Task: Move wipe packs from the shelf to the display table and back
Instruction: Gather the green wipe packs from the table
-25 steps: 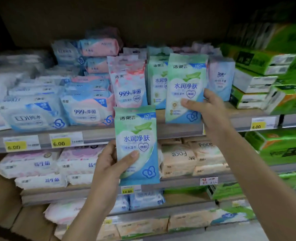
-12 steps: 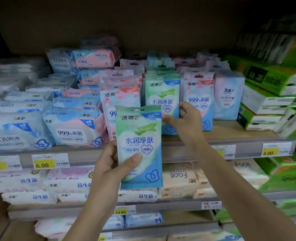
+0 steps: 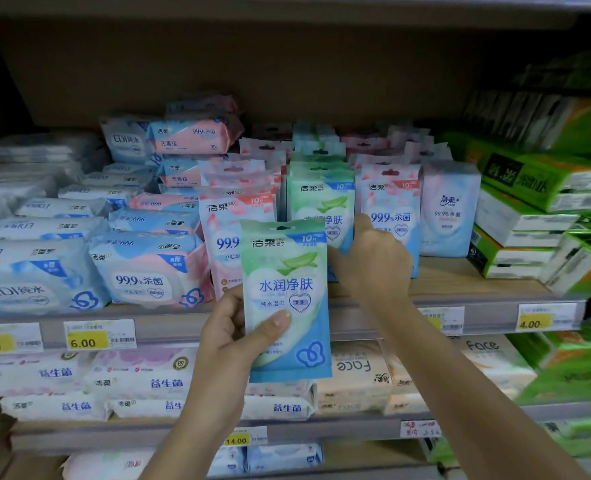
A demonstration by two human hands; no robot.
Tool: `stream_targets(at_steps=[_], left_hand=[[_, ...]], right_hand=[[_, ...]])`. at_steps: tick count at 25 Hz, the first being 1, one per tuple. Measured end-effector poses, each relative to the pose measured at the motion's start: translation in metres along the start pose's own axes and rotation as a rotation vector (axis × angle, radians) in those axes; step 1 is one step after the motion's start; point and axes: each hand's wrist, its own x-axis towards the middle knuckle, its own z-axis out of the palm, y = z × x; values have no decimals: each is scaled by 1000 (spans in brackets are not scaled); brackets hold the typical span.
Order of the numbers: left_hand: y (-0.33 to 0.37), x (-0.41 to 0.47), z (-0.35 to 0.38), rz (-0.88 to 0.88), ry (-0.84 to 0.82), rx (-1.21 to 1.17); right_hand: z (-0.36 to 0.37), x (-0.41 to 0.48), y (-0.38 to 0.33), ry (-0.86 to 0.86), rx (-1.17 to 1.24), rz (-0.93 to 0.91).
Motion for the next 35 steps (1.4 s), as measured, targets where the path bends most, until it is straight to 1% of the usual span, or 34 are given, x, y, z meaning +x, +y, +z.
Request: stream_targets(at_steps=[2, 3, 4, 6, 7, 9, 10, 12, 14, 16, 20, 23, 27, 29, 31, 32, 33, 34, 35], left_hand=[[1, 1, 5, 12, 3, 10], [3, 2, 7, 26, 9, 7], [4, 4, 11, 42, 10, 6], [8, 8, 20, 81, 1, 15], [9, 11, 25, 100, 2, 23], [10, 18, 38, 130, 9, 28], [10, 23, 45, 144, 11, 33], [8, 35, 55, 202, 17, 133], [2, 48, 61, 300, 54, 333], [-6, 59, 64, 370, 104, 520], [-21, 70, 68, 505, 168, 806], [-31, 71, 66, 583, 169, 874], [-42, 70, 60, 554, 91, 949], [-42, 68, 56, 647, 42, 1015], [-37, 59, 48, 823, 12, 1081], [-33, 52, 39, 929, 27, 1122], [-29, 45, 27, 1017, 88, 1164], [-23, 39, 13, 1053, 198, 1191], [-14, 35, -1, 1028, 316, 1202]], right_hand=[[-4, -5, 3, 51, 12, -21], [-8, -8, 7, 83, 110, -43], [-15, -13, 11, 88, 313, -53], [-31, -26, 18, -29, 800, -49], [-38, -32, 21, -99, 948, -61], [-40, -38, 28, -208, 1055, -103], [-38, -37, 29, -218, 1042, -114], [-32, -31, 30, -162, 974, -118], [-25, -22, 32, -101, 938, -100], [-16, -14, 35, -81, 914, -62], [8, -7, 35, -46, 859, 7], [14, -8, 37, -10, 842, 13], [19, -13, 36, 58, 728, 22], [20, -13, 34, 97, 647, -8], [18, -12, 33, 91, 627, -15], [17, -12, 33, 78, 630, -10], [16, -13, 33, 63, 638, -14], [15, -15, 33, 39, 652, -29], [15, -17, 33, 10, 668, -51]])
